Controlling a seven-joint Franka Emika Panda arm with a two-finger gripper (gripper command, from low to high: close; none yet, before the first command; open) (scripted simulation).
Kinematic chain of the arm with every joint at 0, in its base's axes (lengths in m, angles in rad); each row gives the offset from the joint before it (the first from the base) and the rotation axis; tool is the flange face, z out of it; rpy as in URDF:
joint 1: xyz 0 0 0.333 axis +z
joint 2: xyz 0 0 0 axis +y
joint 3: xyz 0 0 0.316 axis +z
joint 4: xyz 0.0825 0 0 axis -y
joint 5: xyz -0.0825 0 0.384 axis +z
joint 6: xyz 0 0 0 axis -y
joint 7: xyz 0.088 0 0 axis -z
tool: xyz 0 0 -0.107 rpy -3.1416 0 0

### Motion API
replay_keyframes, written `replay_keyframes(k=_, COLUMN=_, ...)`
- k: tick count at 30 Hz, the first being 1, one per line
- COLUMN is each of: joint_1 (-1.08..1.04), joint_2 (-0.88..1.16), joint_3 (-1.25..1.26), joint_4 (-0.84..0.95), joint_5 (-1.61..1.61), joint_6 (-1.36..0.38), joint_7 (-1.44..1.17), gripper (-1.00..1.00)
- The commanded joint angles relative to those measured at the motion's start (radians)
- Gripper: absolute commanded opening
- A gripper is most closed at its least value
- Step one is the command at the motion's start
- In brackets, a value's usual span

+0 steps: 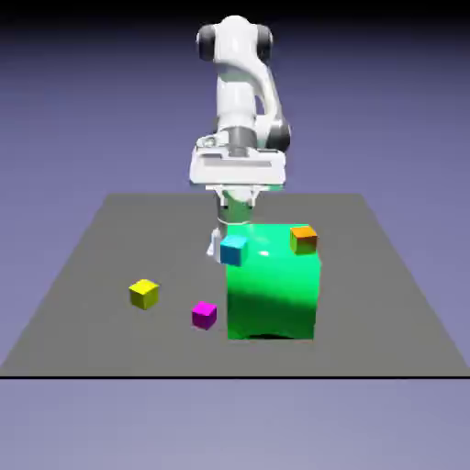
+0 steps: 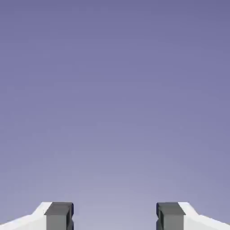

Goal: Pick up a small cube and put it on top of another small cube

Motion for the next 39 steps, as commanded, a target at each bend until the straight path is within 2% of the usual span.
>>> replay_keyframes(k=1, joint_1=0.020, joint_2=-0.004, joint_3=-0.036, joint_4=0.003, joint_5=0.008, joint_6=-0.009, joint_7=-0.042, gripper=0.00)
replay_keyframes(k=39, joint_1=0.777, joint_2=-0.166, joint_3=-1.413, joint_4=0.112, joint_5=0.320, joint_6=-0.368, joint_7=-1.627, gripper=0.00)
